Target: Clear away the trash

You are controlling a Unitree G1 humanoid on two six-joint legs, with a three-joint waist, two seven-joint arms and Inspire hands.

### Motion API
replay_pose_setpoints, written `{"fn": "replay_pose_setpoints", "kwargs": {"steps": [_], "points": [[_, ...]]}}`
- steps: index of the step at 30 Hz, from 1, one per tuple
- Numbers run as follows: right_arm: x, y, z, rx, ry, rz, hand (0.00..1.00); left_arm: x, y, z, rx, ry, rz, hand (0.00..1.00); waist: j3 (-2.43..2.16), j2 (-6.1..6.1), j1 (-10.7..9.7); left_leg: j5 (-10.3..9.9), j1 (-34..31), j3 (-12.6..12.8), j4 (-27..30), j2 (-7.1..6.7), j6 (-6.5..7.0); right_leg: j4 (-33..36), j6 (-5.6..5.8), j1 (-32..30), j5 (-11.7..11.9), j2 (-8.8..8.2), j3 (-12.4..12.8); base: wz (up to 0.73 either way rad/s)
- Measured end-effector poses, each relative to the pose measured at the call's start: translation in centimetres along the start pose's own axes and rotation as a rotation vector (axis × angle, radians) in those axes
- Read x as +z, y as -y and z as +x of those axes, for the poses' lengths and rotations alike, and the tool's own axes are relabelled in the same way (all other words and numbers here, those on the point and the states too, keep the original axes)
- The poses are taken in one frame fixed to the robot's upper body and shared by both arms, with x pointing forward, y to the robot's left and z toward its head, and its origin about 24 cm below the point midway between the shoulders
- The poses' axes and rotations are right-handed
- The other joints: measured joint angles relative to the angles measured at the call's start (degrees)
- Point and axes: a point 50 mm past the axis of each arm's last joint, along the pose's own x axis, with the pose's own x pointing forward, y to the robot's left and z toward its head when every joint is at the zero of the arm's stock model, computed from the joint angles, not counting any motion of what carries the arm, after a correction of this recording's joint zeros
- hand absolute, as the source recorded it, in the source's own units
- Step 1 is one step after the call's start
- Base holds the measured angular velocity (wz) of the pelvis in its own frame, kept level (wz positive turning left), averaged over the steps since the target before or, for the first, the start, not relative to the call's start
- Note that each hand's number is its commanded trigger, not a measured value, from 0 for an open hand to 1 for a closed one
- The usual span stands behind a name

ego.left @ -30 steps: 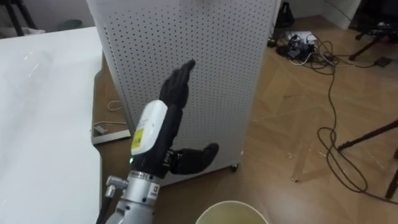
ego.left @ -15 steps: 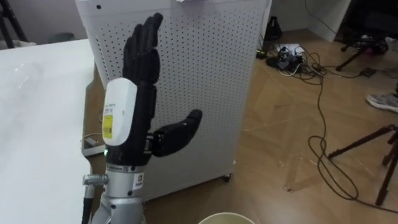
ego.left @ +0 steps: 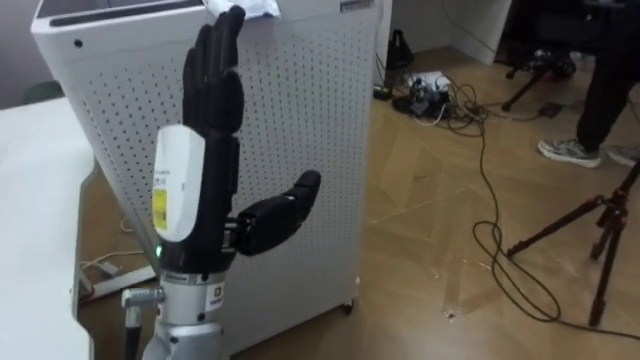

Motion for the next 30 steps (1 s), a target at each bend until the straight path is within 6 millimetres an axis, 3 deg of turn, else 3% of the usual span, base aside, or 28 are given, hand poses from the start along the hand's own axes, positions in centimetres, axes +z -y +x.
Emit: {"fn": "replay_pose_setpoints", "kwargs": {"steps": [7, 9, 11, 14, 15, 16, 18, 20, 22, 23, 24, 30], "points": [[1.3, -1.0, 0.3, 0.037, 0.048, -0.024, 1.0, 0.6, -0.4, 0.6, 0.014, 0.062, 0.028, 0.0, 0.23, 0.58, -0.2, -5.7, 0.0, -0.1, 4.2, -2.03, 1.42, -1.2, 1.53, 3.3, -0.8, -2.89, -3.4, 0.09], [2.0, -1.0, 0.5, 0.043, 0.065, -0.028, 1.0, 0.7, -0.2, 0.6, 0.0, 0.081, 0.054, 0.0, 0.7, 1.25, -0.5, -7.7, 0.5, -0.2, 5.7, -2.76, 2.1, 3.5, 2.17, 3.0, -1.1, -4.25, -5.4, 0.15], [2.0, -1.1, 0.4, 0.05, 0.064, -0.029, 1.0, 0.8, -0.2, 0.7, -0.007, 0.101, 0.072, 0.0, 0.77, 1.23, -0.4, -8.7, 1.7, -0.3, 5.8, -4.04, 2.88, 10.6, 2.19, 1.1, -1.1, -6.17, -5.5, 0.18], [2.0, -0.9, 0.4, 0.051, 0.066, -0.034, 1.0, 1.4, -0.2, 1.0, -0.011, 0.158, 0.11, 0.0, 0.87, 1.38, -0.5, -11.2, 3.1, -0.6, 7.1, -6.06, 4.51, 21.8, 3.56, -2.8, 1.1, -8.97, -5.4, 0.19], [2.0, -0.8, 0.4, 0.051, 0.064, -0.036, 1.0, 1.5, 0.0, 1.0, -0.017, 0.17, 0.122, 0.0, 0.89, 2.15, -0.5, -11.9, 3.9, -1.3, 7.1, -6.18, 4.82, 24.8, 3.68, -4.1, 3.4, -8.91, -4.7, 0.14], [1.9, -0.8, 0.4, 0.053, 0.062, -0.036, 1.0, 1.5, 0.0, 1.0, -0.02, 0.175, 0.128, 0.0, 0.88, 2.62, -0.5, -12.1, 4.3, -2.0, 6.8, -6.17, 4.96, 25.7, 3.64, -4.7, 3.6, -8.61, -4.4, 0.09], [1.8, -0.9, 0.4, 0.071, 0.06, -0.036, 1.0, 1.7, 0.1, 1.2, -0.017, 0.187, 0.13, 0.0, 1.04, 3.58, -1.0, -12.0, 6.1, -4.1, 4.6, -5.87, 5.03, 23.1, 3.19, -7.9, 0.4, -6.7, -3.2, 0.27], [1.8, -1.0, 0.4, 0.085, 0.059, -0.037, 1.0, 1.8, 0.0, 1.4, -0.001, 0.197, 0.126, 0.0, 1.01, 3.51, -1.8, -12.0, 7.4, -5.5, 3.6, -5.87, 5.04, 17.2, 3.12, -10.5, 0.2, -5.53, -2.5, 0.44], [1.7, -1.1, 0.3, 0.088, 0.058, -0.041, 1.0, 1.9, -0.1, 1.4, 0.009, 0.209, 0.125, 0.0, 1.03, 3.52, -2.6, -12.0, 8.9, -7.0, 2.9, -5.95, 4.98, 6.3, 2.72, -11.3, 2.0, -4.26, -1.4, 0.5], [1.7, -1.1, 0.4, 0.08, 0.059, -0.042, 1.0, 1.9, -0.1, 1.3, 0.01, 0.215, 0.123, 0.0, 0.99, 3.78, -3.0, -12.1, 9.6, -8.4, 2.7, -5.99, 4.76, 3.2, 3.05, -11.4, 7.7, -3.42, -0.7, 0.54], [1.7, -1.0, 0.3, 0.069, 0.056, -0.042, 1.0, 2.1, 0.0, 1.3, 0.007, 0.225, 0.115, 0.0, 0.75, 3.97, -3.2, -12.0, 10.5, -8.9, 1.6, -5.72, 4.51, 1.6, 3.04, -10.1, 7.9, -2.85, -1.0, 0.44], [3.3, -1.2, 0.7, 0.084, 0.103, -0.06, 1.0, 2.1, -0.2, 1.3, -0.004, 0.245, 0.131, 0.0, 0.79, 3.81, -2.1, -11.4, 14.0, -8.9, -3.3, -3.84, 3.53, -3.8, 2.07, -5.7, 8.8, -0.89, -1.4, 0.0]]}}
